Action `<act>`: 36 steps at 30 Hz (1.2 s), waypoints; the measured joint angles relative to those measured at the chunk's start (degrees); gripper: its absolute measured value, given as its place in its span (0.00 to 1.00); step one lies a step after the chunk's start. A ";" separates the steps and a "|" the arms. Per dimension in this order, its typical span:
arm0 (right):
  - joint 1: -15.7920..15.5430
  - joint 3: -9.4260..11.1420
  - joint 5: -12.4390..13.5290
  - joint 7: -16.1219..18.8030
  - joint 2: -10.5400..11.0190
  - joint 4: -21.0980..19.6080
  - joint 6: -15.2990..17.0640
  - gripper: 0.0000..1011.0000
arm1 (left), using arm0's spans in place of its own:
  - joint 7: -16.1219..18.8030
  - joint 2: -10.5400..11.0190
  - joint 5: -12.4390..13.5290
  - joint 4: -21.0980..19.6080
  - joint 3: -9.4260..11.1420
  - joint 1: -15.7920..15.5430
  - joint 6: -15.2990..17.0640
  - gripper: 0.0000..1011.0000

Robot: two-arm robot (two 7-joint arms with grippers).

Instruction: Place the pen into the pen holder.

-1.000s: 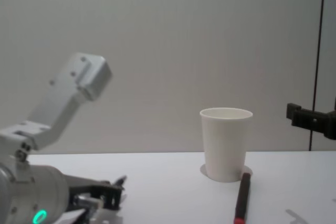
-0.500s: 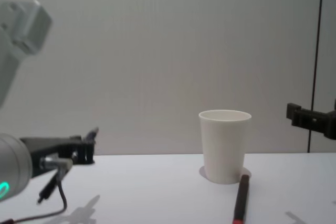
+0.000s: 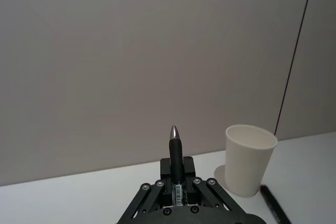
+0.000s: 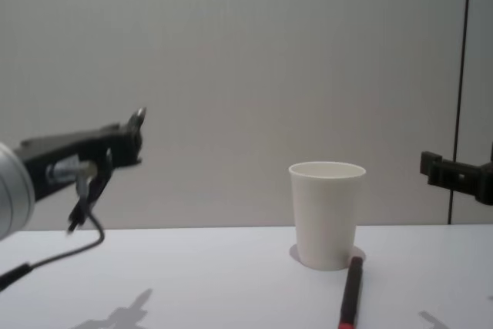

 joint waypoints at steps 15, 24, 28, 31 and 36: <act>0.00 0.00 0.00 0.00 0.00 0.00 0.00 0.99 | -11.35 -3.08 -4.57 1.29 -0.16 -2.85 -6.84 0.14; 0.00 0.00 0.00 0.00 0.00 0.00 0.00 0.99 | -19.28 -6.53 -6.57 5.91 0.34 -7.41 -6.87 0.14; 0.00 0.00 0.00 0.00 0.00 0.00 0.00 0.99 | -22.40 -8.13 -7.16 8.32 0.64 -9.51 -6.68 0.14; 0.00 0.00 0.00 0.00 0.00 0.00 0.00 0.99 | -23.55 -8.74 -7.37 9.24 0.74 -10.36 -6.62 0.14; 0.00 0.00 0.00 0.00 0.00 0.00 0.00 0.99 | -25.49 -9.79 -7.72 10.79 0.93 -11.72 -6.51 0.14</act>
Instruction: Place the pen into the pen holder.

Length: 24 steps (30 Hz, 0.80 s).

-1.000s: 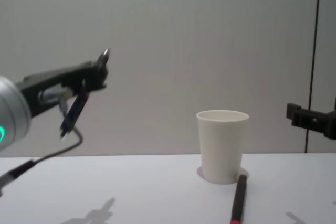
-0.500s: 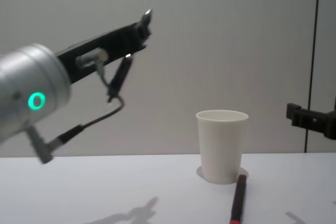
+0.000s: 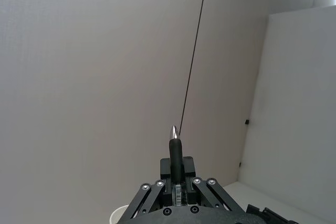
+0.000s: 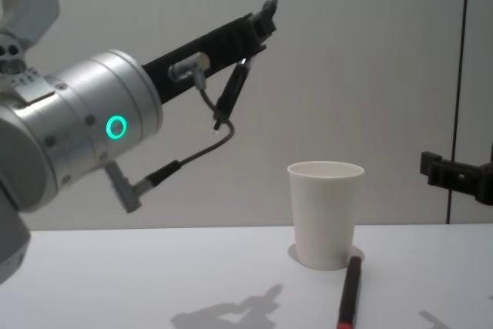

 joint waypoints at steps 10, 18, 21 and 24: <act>0.00 0.00 0.00 0.00 0.00 0.00 0.00 0.99 | -2.06 -1.08 -0.38 1.64 0.20 -1.45 0.12 0.14; 0.00 0.00 0.00 0.00 0.00 0.00 0.00 0.99 | -2.90 -1.52 -0.53 2.31 0.26 -2.04 0.18 0.14; 0.00 0.00 0.00 0.00 0.00 0.00 0.00 0.99 | -3.06 -1.60 -0.55 2.41 0.28 -2.14 0.20 0.14; 0.00 0.00 0.00 0.00 0.00 0.00 0.00 0.99 | -3.21 -1.68 -0.57 2.54 0.30 -2.26 0.22 0.14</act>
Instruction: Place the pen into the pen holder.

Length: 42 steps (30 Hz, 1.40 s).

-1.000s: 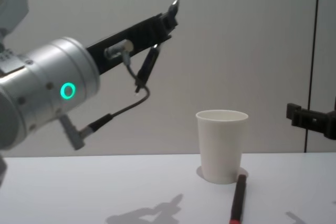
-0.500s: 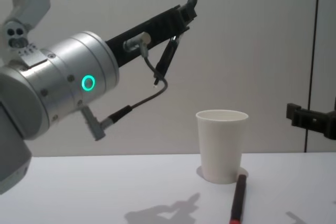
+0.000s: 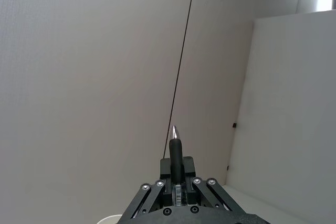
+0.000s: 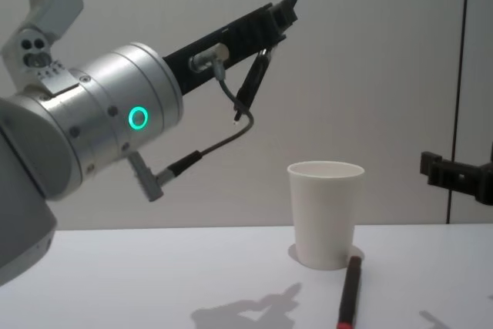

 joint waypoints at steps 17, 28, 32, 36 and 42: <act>0.34 0.71 5.23 2.22 -0.18 -0.57 1.03 0.99 | -0.40 -0.20 -0.08 0.31 0.03 -0.28 0.00 0.14; 0.80 2.09 15.55 6.57 0.41 -2.75 5.78 0.99 | -0.46 -0.26 -0.08 0.38 0.03 -0.33 0.00 0.14; 0.93 2.68 19.82 8.47 0.92 -3.76 8.10 0.99 | -0.48 -0.28 -0.08 0.40 0.03 -0.35 0.00 0.14; 1.04 3.19 23.92 10.23 1.43 -4.63 10.34 0.99 | -0.50 -0.28 -0.08 0.41 0.03 -0.37 0.00 0.14; 1.21 3.84 29.79 12.48 2.07 -5.84 13.41 0.99 | -0.51 -0.28 -0.07 0.41 0.03 -0.37 0.00 0.14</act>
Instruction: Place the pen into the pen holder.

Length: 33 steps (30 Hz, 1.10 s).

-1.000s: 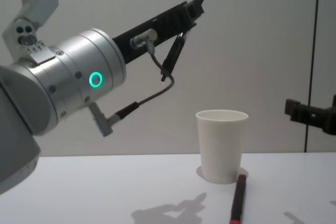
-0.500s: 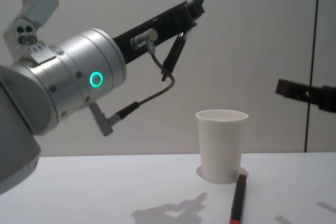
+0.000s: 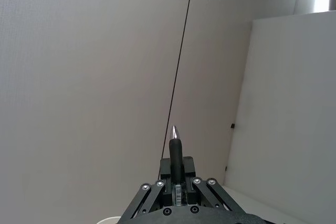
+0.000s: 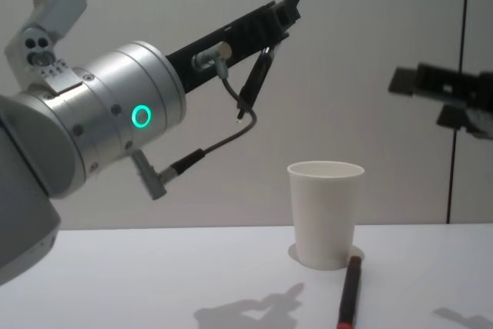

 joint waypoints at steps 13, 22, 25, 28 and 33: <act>0.89 1.43 15.23 4.27 1.32 -2.83 6.88 0.99 | 0.00 0.00 0.00 0.00 0.00 0.00 0.00 0.14; 2.46 2.43 25.72 6.06 2.04 -3.94 9.93 0.99 | 0.00 0.01 0.00 0.00 0.00 0.00 0.00 0.14; 3.37 2.69 28.71 6.40 2.14 -3.86 10.37 0.99 | 0.01 0.00 0.00 0.00 0.00 0.00 0.00 0.14; 4.47 2.79 30.66 6.49 2.11 -3.33 10.46 0.99 | 0.01 0.00 0.00 0.00 0.00 0.00 0.00 0.14; 6.77 2.57 32.47 6.08 1.60 -1.89 9.91 0.99 | 0.01 0.00 0.00 -0.01 0.00 0.00 0.00 0.14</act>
